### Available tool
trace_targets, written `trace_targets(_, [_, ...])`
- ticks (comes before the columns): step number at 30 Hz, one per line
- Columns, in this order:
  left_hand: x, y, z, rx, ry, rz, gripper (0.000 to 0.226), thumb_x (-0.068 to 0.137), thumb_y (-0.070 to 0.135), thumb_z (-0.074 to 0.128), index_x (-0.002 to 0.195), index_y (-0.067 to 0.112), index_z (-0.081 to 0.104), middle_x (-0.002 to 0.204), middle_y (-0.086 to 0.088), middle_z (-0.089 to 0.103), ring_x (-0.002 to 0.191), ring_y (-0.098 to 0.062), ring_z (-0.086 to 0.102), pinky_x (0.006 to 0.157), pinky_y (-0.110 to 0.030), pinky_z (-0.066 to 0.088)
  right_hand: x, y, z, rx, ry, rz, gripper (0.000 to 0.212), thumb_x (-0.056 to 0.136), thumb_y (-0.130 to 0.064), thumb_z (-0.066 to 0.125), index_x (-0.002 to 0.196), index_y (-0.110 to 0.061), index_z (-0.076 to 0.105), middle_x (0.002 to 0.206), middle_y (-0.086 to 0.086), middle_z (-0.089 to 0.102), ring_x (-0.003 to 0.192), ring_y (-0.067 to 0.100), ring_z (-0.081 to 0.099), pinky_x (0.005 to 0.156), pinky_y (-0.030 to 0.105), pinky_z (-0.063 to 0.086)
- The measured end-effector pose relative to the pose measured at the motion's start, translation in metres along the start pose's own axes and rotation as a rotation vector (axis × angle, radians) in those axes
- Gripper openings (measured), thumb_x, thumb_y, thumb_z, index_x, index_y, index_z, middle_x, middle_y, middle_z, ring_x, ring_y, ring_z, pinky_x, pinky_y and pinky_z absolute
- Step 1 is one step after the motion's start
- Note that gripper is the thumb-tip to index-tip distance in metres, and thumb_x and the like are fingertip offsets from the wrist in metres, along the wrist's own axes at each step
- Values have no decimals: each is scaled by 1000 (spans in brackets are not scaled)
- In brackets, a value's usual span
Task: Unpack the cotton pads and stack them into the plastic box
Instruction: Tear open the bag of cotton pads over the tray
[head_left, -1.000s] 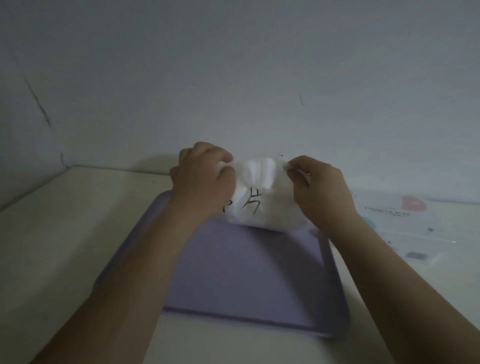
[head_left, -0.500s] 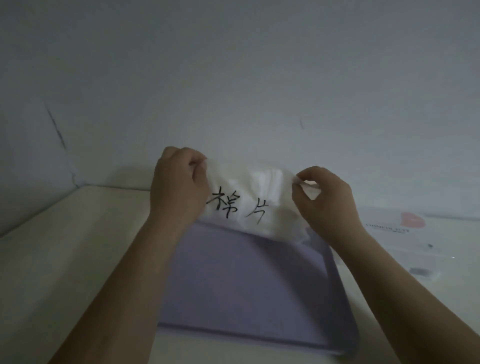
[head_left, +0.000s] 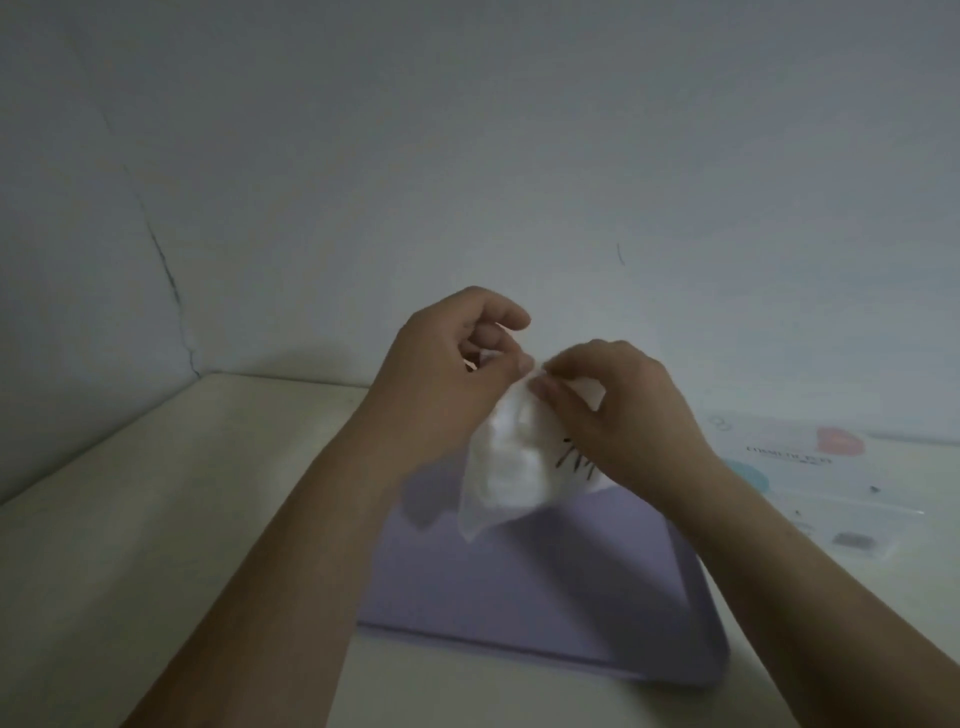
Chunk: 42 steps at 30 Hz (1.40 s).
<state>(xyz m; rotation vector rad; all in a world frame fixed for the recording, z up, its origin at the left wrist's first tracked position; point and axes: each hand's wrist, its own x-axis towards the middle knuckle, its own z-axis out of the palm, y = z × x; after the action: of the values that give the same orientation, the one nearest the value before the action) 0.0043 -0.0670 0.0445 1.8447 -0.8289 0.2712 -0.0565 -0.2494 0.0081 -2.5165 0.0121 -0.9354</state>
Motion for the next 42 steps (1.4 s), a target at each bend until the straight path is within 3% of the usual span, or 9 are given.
trace_targets(4, [-1, -10, -1, -5, 26, -109, 14, 86, 21, 84, 96, 26, 76, 84, 6, 74, 69, -4, 65, 65, -23, 56, 0, 3, 3, -6, 110, 38, 16, 98, -37, 67, 94, -23, 75, 92, -7, 71, 89, 20, 62, 79, 36, 49])
trace_targets(8, [-2, -7, 7, -46, 36, -92, 11, 92, 14, 77, 88, 25, 79, 79, 10, 75, 73, -11, 71, 66, -27, 58, 0, -1, -5, 150, 89, -14, 19, 94, -31, 74, 113, -29, 74, 104, -16, 73, 100, 8, 65, 86, 27, 49])
trace_targets(15, [-4, 0, 22, 48, 51, -12, 13, 95, 15, 69, 89, 26, 72, 69, 2, 67, 53, -8, 54, 53, -17, 42, 1, -8, -16, 498, 81, -31, 15, 95, -15, 77, 106, -22, 83, 97, -18, 80, 91, -2, 73, 70, 12, 50])
trace_targets(22, [-5, 3, 21, 112, 49, 19, 15, 100, 14, 60, 88, 23, 61, 79, 6, 67, 66, -15, 61, 58, -19, 46, -2, -5, -4, 98, 111, -80, 15, 105, -31, 57, 111, -25, 70, 100, -12, 76, 91, 13, 71, 79, 37, 58])
trace_targets(27, [3, -9, 5, 184, 237, -21, 14, 100, 14, 60, 87, 20, 56, 72, 3, 63, 67, -18, 63, 60, -20, 45, 1, 16, -4, -115, 161, -38, 10, 102, -21, 60, 103, -18, 70, 94, 1, 74, 86, 32, 67, 78, 36, 46])
trace_targets(32, [5, -18, -12, 326, 398, -20, 7, 98, 12, 61, 101, 18, 63, 97, 6, 66, 67, -9, 54, 74, -27, 48, 3, 34, -6, -133, 70, 113, 15, 105, -27, 54, 109, -23, 68, 106, -7, 72, 101, 24, 66, 82, 37, 51])
trace_targets(37, [-4, 1, 25, 480, 75, 95, 52, 97, 11, 57, 148, 24, 51, 149, 4, 52, 127, -23, 57, 109, -41, 47, 1, 23, 5, -69, 45, 74, 14, 104, -31, 54, 109, -27, 66, 108, -11, 70, 104, 17, 64, 86, 37, 52])
trace_targets(39, [-6, -7, 42, 551, -54, 76, 45, 101, 19, 56, 145, 24, 53, 142, 3, 58, 125, -27, 59, 103, -47, 49, -1, 20, 8, -66, 58, 17, 13, 104, -30, 56, 108, -27, 68, 106, -11, 70, 101, 15, 65, 83, 38, 55])
trace_targets(42, [-5, -23, 47, 594, -16, 89, 21, 100, 17, 53, 116, 19, 67, 110, -1, 66, 98, -30, 64, 84, -49, 53, -2, 17, 10, -80, 63, -48, 12, 103, -26, 59, 107, -24, 70, 104, -9, 70, 98, 18, 65, 77, 40, 56])
